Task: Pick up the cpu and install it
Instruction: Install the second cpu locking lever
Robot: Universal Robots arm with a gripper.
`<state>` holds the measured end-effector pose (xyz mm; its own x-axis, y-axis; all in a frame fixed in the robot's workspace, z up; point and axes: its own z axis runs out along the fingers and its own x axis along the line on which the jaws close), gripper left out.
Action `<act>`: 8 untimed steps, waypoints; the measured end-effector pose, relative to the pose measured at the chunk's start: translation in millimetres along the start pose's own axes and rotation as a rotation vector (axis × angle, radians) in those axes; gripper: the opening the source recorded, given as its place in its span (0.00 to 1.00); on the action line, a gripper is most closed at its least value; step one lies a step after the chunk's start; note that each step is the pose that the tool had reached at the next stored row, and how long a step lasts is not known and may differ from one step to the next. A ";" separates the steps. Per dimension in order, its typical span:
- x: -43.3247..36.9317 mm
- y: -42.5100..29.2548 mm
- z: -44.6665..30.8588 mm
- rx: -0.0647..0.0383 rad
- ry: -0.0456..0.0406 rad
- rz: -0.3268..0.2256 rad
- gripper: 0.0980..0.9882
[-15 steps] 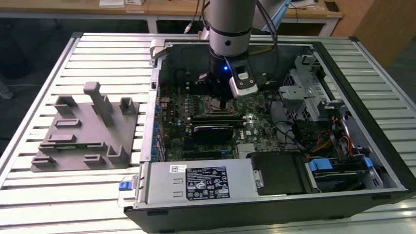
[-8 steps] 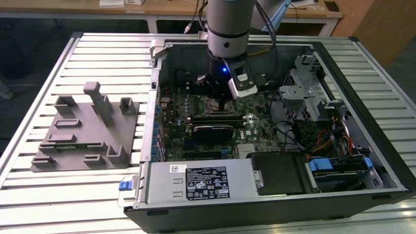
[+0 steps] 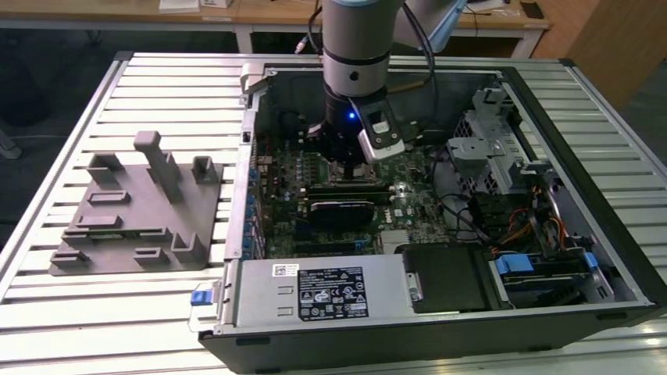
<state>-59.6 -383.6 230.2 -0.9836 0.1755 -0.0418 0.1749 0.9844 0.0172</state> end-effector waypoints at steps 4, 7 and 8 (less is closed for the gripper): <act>0.1 0.0 0.0 0.000 0.0001 -0.001 0.01; 0.3 -0.1 0.2 0.000 0.0000 -0.001 0.01; 0.6 -0.1 0.5 0.000 -0.0001 -0.001 0.01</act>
<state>-60.1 -383.6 229.6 -0.9838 0.1744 -0.0419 0.1738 0.9846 0.0174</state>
